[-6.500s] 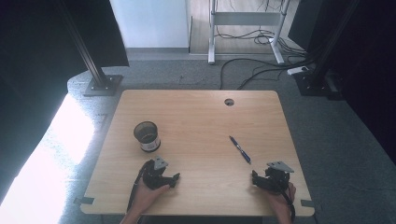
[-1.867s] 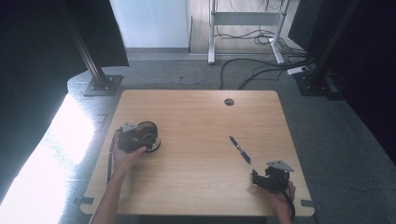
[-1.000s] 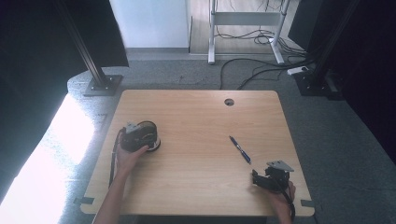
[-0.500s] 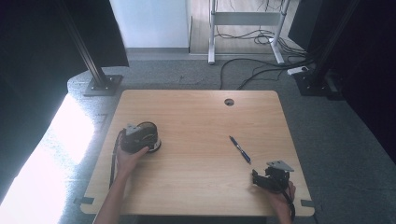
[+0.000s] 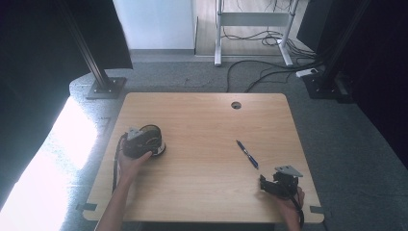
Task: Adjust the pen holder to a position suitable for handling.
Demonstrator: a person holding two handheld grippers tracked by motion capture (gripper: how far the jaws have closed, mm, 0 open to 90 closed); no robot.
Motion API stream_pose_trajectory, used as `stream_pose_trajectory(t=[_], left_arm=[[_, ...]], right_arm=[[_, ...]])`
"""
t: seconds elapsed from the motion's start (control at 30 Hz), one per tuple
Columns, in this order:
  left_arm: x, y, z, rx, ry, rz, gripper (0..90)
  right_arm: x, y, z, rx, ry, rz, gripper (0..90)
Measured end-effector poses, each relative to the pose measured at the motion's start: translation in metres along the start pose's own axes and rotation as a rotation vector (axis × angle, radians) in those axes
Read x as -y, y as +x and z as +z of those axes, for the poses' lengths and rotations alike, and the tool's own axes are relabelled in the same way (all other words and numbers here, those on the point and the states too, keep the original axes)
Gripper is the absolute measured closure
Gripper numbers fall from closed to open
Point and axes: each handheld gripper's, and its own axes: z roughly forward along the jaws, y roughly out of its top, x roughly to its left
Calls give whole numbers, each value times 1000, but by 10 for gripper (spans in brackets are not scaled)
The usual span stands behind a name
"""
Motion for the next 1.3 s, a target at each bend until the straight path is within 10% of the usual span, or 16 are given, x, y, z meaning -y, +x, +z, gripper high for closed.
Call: stream_pose_trajectory(t=[0.9,1.3], left_arm=[[-5,-20,-15,28,-45,41,97],[-7,-49,-20,79,-71,95,97]], right_arm=[[0,0,0,1,0,1,132],[0,0,0,1,0,1,132]])
